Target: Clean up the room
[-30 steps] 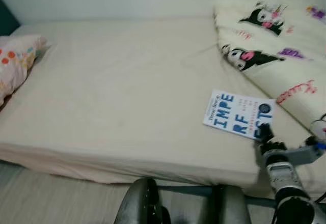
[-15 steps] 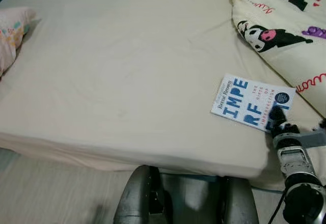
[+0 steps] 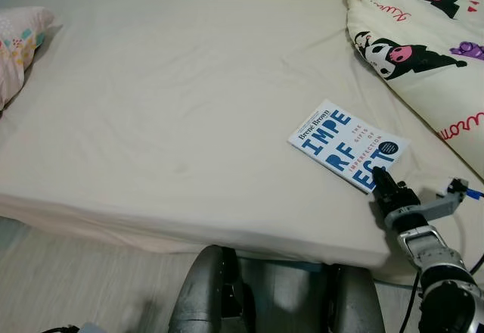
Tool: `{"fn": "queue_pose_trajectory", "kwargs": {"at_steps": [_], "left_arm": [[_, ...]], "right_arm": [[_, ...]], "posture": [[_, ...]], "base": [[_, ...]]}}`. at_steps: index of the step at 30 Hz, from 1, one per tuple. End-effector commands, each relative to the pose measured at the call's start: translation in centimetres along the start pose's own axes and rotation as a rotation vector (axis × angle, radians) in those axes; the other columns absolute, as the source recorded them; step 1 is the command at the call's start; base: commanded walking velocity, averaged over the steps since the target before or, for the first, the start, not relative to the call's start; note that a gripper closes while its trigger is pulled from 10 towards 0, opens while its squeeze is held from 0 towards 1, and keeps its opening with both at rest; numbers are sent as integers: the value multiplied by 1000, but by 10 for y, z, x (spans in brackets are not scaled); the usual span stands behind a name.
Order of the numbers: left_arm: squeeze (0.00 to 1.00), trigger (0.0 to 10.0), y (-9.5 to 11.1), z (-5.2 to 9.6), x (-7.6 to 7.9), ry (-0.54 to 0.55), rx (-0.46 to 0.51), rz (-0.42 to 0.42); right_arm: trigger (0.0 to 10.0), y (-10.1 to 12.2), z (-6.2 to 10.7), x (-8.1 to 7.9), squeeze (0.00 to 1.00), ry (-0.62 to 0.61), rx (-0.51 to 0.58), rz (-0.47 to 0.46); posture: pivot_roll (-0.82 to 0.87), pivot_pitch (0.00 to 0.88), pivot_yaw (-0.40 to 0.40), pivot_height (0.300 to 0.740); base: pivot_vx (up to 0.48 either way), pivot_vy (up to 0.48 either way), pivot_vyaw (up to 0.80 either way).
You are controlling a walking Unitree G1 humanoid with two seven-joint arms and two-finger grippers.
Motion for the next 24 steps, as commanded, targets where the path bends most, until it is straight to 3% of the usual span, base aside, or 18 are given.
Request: {"fn": "queue_pose_trajectory", "kwargs": {"at_steps": [1, 2, 4, 5, 6, 7, 9, 11, 12, 13, 15, 16, 17, 24], "left_arm": [[0, 10000, -10, -2, 6, 11, -52, 46], [0, 10000, 2, -9, 7, 23, -30, 66], [0, 10000, 2, -9, 7, 23, -30, 66], [0, 10000, 10, -13, 8, 29, -16, 78], [0, 10000, 32, -21, 5, 59, 38, 108], [0, 10000, 32, -21, 5, 59, 38, 108], [0, 10000, 85, -30, -11, 150, 180, 197], [0, 10000, 85, -30, -11, 150, 180, 197], [0, 10000, 115, -31, -20, 196, 264, 243], [0, 10000, 115, -31, -20, 196, 264, 243], [0, 10000, 175, -26, -38, 272, 426, 291], [0, 10000, 175, -26, -38, 272, 426, 291], [0, 10000, 210, -20, -46, 310, 512, 325], [0, 10000, 228, -18, -48, 347, 536, 365]], "right_arm": [[0, -23, 1, -7, 0, 113, -56, -64], [0, -29, -2, -17, 0, 204, -71, -79], [0, -29, -2, -17, 0, 204, -71, -79], [0, -34, -4, -23, 0, 258, -84, -87], [0, -45, -11, -32, 0, 283, -100, -84], [0, -45, -11, -32, 0, 283, -100, -84], [0, -65, -20, -47, 0, 296, -101, -64], [0, -65, -20, -47, 0, 296, -101, -64], [0, -75, -21, -55, 0, 319, -111, -24], [0, -75, -21, -55, 0, 319, -111, -24], [0, -93, -17, -70, 0, 420, -105, -1], [0, -93, -17, -70, 0, 420, -105, -1], [0, -103, -15, -76, 0, 453, -116, -6], [0, -113, -15, -76, 0, 446, -164, -3]], "posture": [[225, 306, 138, 596], [210, 278, 128, 596], [210, 278, 128, 596], [210, 278, 128, 596], [178, 213, 110, 596], [178, 213, 110, 596], [155, 157, 94, 596], [155, 157, 94, 596], [149, 142, 90, 596], [149, 142, 90, 596], [121, 76, 75, 601], [121, 76, 75, 601], [101, 38, 67, 610], [82, 3, 54, 625]], "base": [[0, 0, 0], [0, 0, 0], [0, 0, 0], [0, 0, 0], [0, 0, 0], [0, 0, 0], [0, 0, 0], [0, 0, 0], [0, 0, 0], [0, 0, 0], [0, 0, 0], [0, 0, 0], [0, 0, 0], [0, 0, 0]]}}
Point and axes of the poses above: a point about 5 cm out from each wrist's last joint towards the gripper, its own z axis pointing back from the gripper into the wrist, its own y axis along the axis of the wrist's last joint, x = y × z, the point moved 1 cm from there along -z, pointing out of the wrist towards the gripper, and after that the axes turned 5 degrees about z, right-handed, at the moved point
